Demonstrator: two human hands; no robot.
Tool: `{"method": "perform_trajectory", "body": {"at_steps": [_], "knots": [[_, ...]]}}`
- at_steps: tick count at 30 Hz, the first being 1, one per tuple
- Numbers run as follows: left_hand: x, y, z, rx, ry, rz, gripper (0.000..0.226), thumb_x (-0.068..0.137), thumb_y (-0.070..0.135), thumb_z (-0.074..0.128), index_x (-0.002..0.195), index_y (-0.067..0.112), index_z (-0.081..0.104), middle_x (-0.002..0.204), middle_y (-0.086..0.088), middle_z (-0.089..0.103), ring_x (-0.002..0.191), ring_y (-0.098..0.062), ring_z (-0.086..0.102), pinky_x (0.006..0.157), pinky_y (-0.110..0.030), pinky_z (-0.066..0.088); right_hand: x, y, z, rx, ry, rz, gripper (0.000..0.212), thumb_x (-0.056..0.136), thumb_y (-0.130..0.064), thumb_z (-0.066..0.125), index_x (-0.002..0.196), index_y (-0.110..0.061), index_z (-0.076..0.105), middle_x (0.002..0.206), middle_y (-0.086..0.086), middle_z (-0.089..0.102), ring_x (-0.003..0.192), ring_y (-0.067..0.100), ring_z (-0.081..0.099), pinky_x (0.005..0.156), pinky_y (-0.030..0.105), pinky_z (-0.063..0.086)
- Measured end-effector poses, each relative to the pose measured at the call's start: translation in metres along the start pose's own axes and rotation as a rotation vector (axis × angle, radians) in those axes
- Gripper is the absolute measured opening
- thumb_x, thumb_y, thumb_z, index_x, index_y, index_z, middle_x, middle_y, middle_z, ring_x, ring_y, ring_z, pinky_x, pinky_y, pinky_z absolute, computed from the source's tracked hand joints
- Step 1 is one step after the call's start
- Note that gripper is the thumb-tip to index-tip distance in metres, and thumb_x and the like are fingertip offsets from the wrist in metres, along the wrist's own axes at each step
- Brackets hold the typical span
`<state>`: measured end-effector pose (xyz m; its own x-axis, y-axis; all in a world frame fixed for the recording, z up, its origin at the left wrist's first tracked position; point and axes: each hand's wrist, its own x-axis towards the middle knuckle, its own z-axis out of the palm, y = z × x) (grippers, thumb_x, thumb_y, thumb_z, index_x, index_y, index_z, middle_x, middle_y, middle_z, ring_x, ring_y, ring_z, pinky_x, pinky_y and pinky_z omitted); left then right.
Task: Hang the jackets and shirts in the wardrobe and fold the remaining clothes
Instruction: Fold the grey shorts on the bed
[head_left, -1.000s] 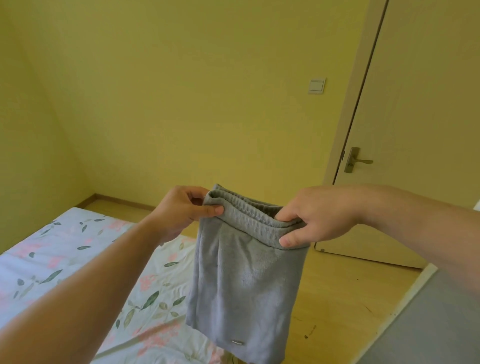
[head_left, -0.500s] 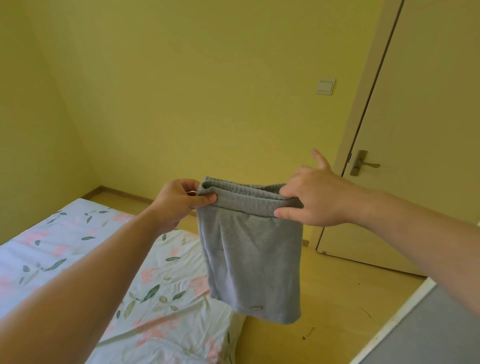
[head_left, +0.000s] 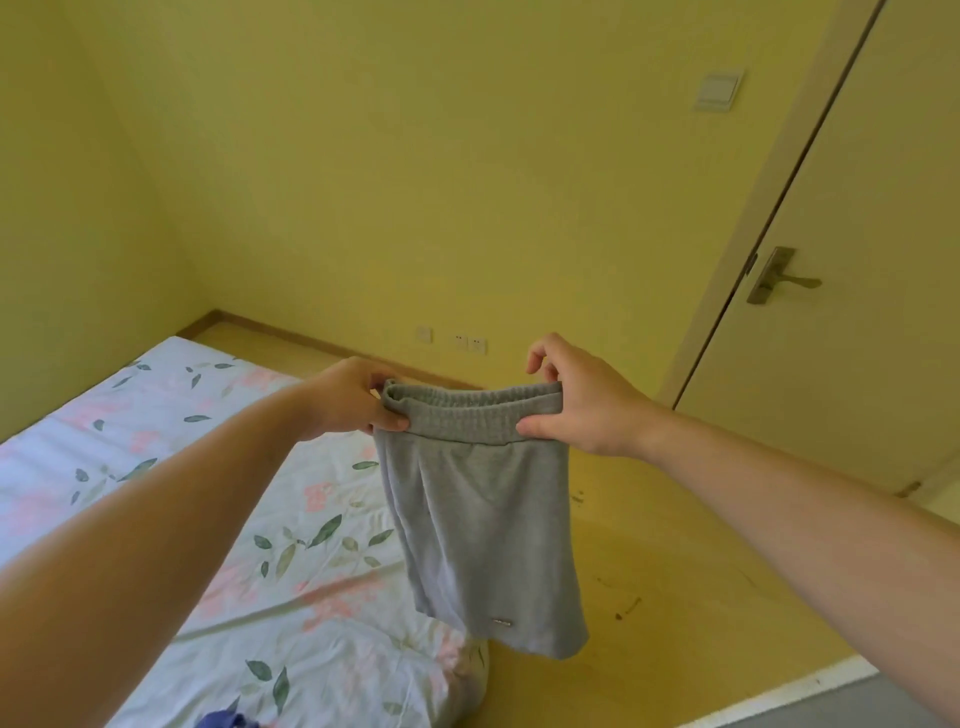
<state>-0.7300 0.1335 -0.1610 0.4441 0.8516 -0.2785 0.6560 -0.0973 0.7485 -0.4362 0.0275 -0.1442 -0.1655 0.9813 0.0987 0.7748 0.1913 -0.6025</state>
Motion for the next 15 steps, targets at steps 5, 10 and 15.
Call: {"method": "perform_trajectory", "body": {"at_steps": [5,10,15], "knots": [[0.048,-0.048,0.013,0.169,-0.039,-0.129,0.013,0.081,0.0,0.075,0.088,0.01,0.069,0.088,-0.011,0.069,0.08,-0.026,0.067,0.06,-0.029,0.06,0.047,0.016,0.059,-0.061,-0.227,0.258,0.088,0.077,-0.038,0.086,0.149,-0.026,0.038,0.144,0.003,0.05,0.125,0.022,0.053,0.093,0.028,0.043],[0.093,-0.072,0.031,0.279,0.017,-0.112,0.018,0.081,-0.003,0.058,0.094,0.009,0.061,0.092,-0.013,0.064,0.078,-0.025,0.061,0.058,-0.034,0.057,0.087,0.025,0.104,-0.258,-0.273,0.32,0.047,0.085,-0.038,0.078,0.125,-0.019,0.062,0.121,0.003,0.065,0.107,0.025,0.062,0.083,0.031,0.05],[0.109,-0.073,0.017,0.312,0.033,0.111,0.032,0.078,0.024,0.081,0.102,0.03,0.06,0.087,0.012,0.062,0.079,-0.008,0.058,0.058,-0.018,0.04,0.107,0.025,0.118,-0.342,-0.092,0.3,0.027,0.092,-0.035,0.07,0.104,-0.022,0.049,0.107,0.0,0.052,0.09,0.022,0.054,0.074,0.039,0.049]]}}
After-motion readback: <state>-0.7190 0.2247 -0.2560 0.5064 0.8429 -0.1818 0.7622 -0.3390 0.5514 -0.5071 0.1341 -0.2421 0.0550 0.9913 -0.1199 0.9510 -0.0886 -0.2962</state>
